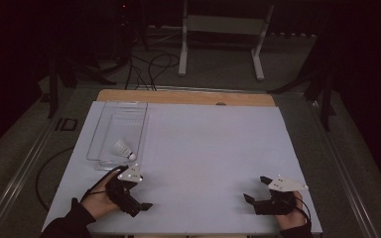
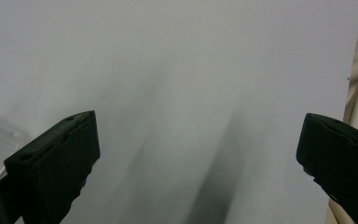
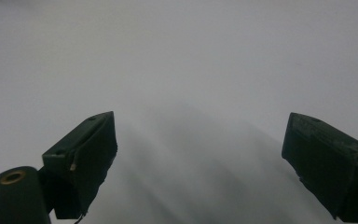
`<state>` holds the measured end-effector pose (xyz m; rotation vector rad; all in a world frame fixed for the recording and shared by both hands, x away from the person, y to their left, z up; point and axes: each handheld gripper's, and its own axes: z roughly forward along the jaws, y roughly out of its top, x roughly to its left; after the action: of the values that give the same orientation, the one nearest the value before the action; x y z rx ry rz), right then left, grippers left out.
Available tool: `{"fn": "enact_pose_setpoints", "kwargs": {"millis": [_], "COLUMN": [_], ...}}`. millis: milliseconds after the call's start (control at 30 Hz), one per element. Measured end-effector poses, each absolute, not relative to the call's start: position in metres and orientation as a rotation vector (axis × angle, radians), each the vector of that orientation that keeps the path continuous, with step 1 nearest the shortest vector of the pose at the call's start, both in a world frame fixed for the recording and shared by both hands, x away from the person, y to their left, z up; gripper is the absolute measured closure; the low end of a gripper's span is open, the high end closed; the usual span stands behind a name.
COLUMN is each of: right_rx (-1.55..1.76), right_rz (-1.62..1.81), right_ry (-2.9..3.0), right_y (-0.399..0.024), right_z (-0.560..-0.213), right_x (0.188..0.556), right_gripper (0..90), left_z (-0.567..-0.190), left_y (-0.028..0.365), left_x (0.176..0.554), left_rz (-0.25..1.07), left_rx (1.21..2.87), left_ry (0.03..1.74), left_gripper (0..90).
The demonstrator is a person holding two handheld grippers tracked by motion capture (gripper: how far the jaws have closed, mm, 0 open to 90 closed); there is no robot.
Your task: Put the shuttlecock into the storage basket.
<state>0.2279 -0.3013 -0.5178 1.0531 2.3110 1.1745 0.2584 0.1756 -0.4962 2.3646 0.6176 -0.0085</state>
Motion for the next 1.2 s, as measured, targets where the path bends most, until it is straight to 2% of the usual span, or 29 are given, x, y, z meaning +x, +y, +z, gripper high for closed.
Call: {"fn": "enact_pose_setpoints", "kwargs": {"millis": [500,700,900,1200], "right_rx": [1.051,1.054,1.053,1.052], "right_rz": [1.176,1.180,1.176,1.176], "right_ry": [2.319,2.319,2.319,2.320], "right_y": [-0.301,-0.301,-0.301,-0.301], "right_z": [-0.519,-0.519,-0.518,-0.519], "right_x": [0.228,0.229,0.228,0.229], "right_gripper": [9.8,9.8,9.8,9.8], "left_z": [-0.511,-0.515,-0.515,-0.519], "left_y": [0.183,0.185,0.187,0.183], "left_x": [0.255,0.255,0.254,0.252], "left_rz": [0.019,0.079,0.154,0.189], "left_rx": [2.278,2.248,2.189,2.171], "left_ry": [0.756,0.858,0.886,0.896], "left_gripper": [0.2,0.2,0.2,0.2]}}
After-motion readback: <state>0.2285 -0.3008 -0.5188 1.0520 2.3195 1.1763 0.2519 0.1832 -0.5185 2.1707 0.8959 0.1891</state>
